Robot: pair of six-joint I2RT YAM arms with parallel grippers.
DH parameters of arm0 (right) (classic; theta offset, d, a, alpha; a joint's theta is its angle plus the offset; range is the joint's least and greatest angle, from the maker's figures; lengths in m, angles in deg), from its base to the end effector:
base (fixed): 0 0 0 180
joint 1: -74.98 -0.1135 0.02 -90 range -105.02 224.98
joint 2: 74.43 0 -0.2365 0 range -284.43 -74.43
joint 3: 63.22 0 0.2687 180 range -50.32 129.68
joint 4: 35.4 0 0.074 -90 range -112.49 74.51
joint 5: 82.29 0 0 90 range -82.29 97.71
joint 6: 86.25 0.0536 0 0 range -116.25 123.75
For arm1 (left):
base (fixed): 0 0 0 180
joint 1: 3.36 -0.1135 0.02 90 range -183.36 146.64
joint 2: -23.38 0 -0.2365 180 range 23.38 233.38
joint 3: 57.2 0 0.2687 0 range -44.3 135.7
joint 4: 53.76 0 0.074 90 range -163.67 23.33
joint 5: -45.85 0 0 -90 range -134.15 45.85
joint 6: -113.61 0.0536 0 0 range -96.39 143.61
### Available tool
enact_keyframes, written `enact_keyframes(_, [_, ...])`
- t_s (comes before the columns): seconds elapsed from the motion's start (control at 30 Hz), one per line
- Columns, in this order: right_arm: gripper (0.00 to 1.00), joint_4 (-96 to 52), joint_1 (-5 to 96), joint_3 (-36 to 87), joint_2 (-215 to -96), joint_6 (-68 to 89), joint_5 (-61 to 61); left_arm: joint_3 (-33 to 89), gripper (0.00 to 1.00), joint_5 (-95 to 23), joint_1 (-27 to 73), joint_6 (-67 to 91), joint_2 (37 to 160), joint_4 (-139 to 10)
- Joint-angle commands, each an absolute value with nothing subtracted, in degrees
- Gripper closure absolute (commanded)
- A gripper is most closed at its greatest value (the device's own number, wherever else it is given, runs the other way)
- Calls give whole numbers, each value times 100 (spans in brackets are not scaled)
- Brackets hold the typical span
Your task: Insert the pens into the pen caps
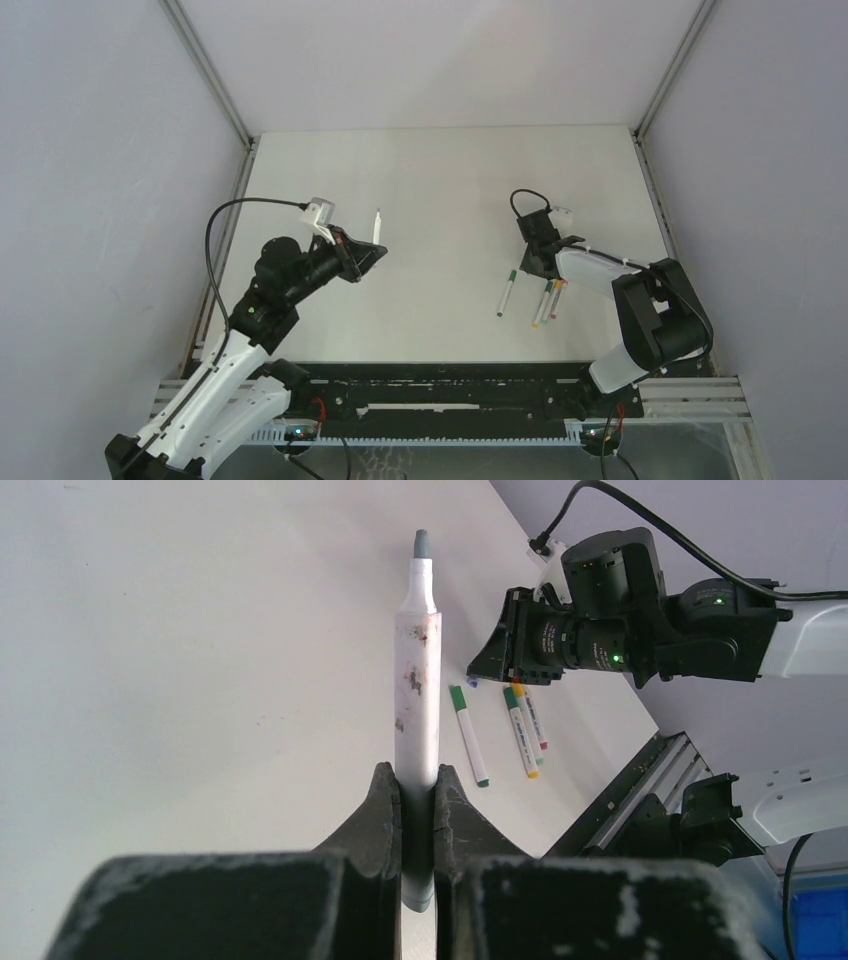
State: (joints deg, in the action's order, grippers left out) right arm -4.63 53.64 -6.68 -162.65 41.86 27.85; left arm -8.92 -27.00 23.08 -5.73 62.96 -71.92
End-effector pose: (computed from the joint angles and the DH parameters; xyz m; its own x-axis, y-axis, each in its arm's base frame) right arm 0.2850 0.0916 0.0985 -0.7691 0.3216 -0.5523 0.3576 0.9328 0.0453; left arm 0.1961 -0.1152 0.2843 -0.4644 -0.2920 -0.8361 0.5258 0.6688 -0.5256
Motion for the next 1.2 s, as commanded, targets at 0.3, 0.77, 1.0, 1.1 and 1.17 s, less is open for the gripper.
enact_keyframes(0.3, [85,-499,5454,-528,-16340,4222,2575,-885,100,-2372,2283,-592,6273,-6781])
enact_keyframes(0.77, [100,-235,5503,-795,-14530,3809,1716,-1691,100,-2753,3223,-1091,6635,-5433])
enact_keyframes(1.0, [100,-519,5495,-1165,-12888,3805,423,-1612,100,-2772,3879,-1459,7378,-4493])
enact_keyframes(1.1, [100,-871,5465,-1195,-12296,4032,-215,-1490,100,-2957,4292,-1458,7547,-4296])
enact_keyframes(1.17, [100,-1147,5374,-1199,-12008,4229,-507,-1406,100,-2999,4513,-1460,7669,-4218])
